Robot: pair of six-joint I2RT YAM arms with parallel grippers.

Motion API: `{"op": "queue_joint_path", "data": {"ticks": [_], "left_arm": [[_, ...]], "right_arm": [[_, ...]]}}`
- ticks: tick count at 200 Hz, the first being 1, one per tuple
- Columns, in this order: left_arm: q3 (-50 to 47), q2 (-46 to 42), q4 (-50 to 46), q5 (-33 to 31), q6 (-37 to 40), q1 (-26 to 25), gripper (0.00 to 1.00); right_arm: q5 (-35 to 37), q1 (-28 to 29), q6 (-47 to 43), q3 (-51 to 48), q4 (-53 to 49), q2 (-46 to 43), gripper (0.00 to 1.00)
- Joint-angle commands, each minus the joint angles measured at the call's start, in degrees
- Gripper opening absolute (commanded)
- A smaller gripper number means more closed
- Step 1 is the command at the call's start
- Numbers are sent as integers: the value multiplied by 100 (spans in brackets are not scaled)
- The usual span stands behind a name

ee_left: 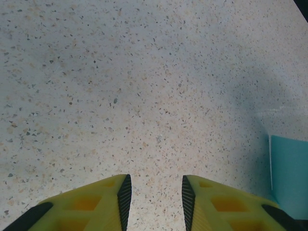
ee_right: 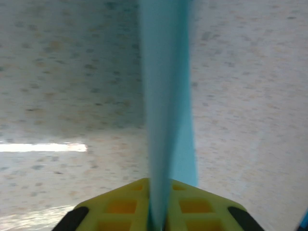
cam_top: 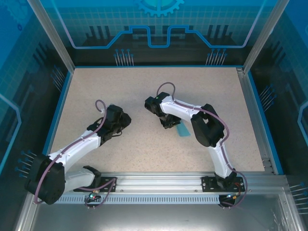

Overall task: Fold a paper plane with a square sheet of paper (pick it up from the middle)
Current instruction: Turn over the paper at the center of the table.

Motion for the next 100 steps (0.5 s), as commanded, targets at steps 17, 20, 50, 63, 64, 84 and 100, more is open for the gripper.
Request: {"op": "queue_joint_path", "data": {"ticks": [17, 20, 50, 63, 64, 84, 100], "left_arm": [[-29, -32, -106, -60, -59, 61, 37], [-30, -35, -105, -50, -56, 61, 37], [36, 80, -42, 185, 8, 62, 40], [114, 201, 15, 399, 84, 61, 41], [116, 214, 24, 421, 93, 61, 41], [285, 509, 191, 871, 236, 53, 43], [445, 831, 411, 1353, 328, 58, 43]], "right_arm": [[-1560, -32, -101, -180, 998, -61, 21], [-1717, -60, -104, -246, 1109, -115, 22], [-3119, -496, 35, -1327, 2476, -909, 38], [-3685, -759, 124, -2008, 3248, -1436, 45], [-3744, -771, 133, -2062, 3313, -1488, 45], [-4689, -1187, 235, -3028, 4535, -2208, 52], [-4876, -1445, 270, -3531, 4925, -2565, 51]]}}
